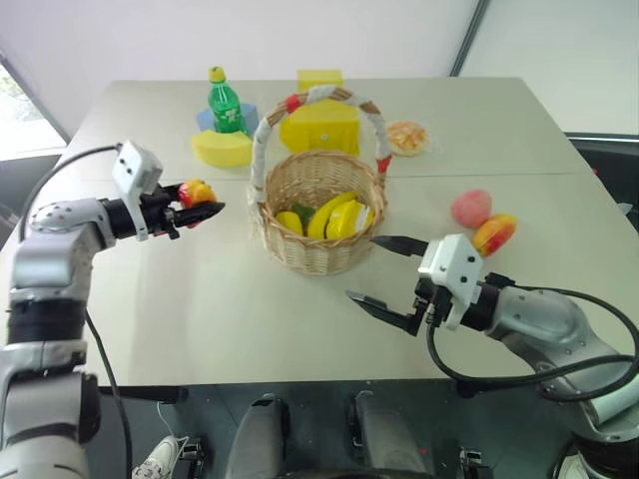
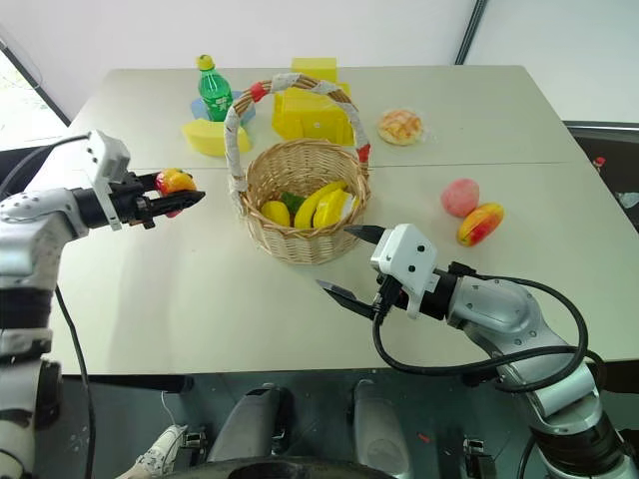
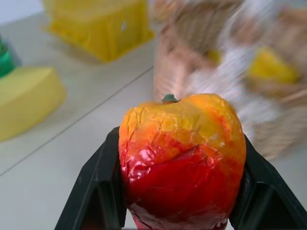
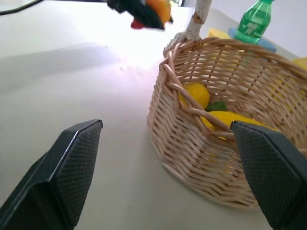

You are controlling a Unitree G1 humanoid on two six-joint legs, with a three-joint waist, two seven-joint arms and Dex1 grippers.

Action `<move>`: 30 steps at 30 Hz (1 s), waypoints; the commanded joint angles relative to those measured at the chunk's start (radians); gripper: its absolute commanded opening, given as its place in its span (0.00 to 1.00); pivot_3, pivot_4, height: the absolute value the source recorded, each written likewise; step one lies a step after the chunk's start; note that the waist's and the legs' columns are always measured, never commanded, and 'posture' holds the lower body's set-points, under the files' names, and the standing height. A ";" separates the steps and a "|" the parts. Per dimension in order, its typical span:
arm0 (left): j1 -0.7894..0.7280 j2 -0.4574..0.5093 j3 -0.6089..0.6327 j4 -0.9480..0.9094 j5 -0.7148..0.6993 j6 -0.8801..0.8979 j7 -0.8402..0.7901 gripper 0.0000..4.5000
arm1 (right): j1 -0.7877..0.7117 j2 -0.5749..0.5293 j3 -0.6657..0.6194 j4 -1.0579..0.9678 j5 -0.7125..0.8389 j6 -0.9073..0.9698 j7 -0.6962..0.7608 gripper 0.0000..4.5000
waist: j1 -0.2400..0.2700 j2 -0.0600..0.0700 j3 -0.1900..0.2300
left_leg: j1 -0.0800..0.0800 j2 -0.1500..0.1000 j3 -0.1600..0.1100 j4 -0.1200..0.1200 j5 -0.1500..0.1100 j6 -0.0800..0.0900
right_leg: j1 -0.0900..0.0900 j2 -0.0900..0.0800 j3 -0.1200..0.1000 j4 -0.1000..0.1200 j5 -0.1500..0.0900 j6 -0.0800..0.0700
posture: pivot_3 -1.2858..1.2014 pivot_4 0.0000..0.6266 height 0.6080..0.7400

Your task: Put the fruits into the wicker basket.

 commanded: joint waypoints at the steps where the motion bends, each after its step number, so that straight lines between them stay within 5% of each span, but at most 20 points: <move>1: 0.002 -0.051 -0.070 -0.246 -0.072 0.098 0.068 0.44 | -0.040 0.033 -0.026 0.025 0.018 -0.026 -0.002 1.00 | 0.001 0.000 0.000 | 0.000 0.000 0.000 0.002 0.000 0.001 | 0.001 0.000 0.000 0.000 0.000 0.000 | 0.52 0.24 1.00; 7: -0.131 -0.255 -0.270 -0.234 0.108 0.063 0.297 0.44 | -0.019 0.070 -0.019 0.060 -0.006 -0.049 -0.010 1.00 | 0.002 0.000 0.000 | 0.000 -0.002 0.001 0.004 -0.001 0.001 | 0.001 0.003 0.001 0.001 0.000 0.000 | 0.52 0.24 1.00; 11: -0.181 -0.305 -0.372 -0.144 0.212 0.012 0.330 0.44 | 0.001 0.086 -0.026 0.045 -0.023 -0.047 -0.046 1.00 | -0.013 0.000 0.000 | 0.000 -0.003 0.002 0.004 -0.001 0.001 | 0.001 0.003 0.001 0.001 0.000 0.000 | 0.52 0.24 1.00; 16: -0.213 -0.343 -0.358 -0.080 0.211 -0.025 0.320 1.00 | 0.046 0.093 -0.084 0.017 -0.028 -0.034 -0.105 1.00 | -0.013 0.000 0.000 | 0.001 -0.001 0.002 0.004 -0.001 0.001 | 0.000 0.004 0.002 0.002 0.000 0.000 | 0.52 0.24 1.00; 24: -0.190 -0.348 -0.275 -0.132 0.097 -0.035 0.244 1.00 | -0.024 0.033 -0.201 0.212 -0.165 0.037 -0.247 1.00 | -0.012 0.000 0.000 | 0.001 -0.002 0.003 0.004 -0.001 0.001 | 0.000 0.003 0.002 0.002 0.000 0.000 | 0.52 0.24 1.00; 30: -0.092 -0.281 -0.269 -0.238 0.010 0.004 0.146 1.00 | -0.252 -0.020 -0.172 0.584 -0.268 0.070 -0.271 1.00 | -0.016 0.001 0.000 | 0.001 -0.001 0.004 0.004 0.000 0.001 | 0.000 0.004 0.003 0.002 0.000 0.000 | 0.52 0.24 1.00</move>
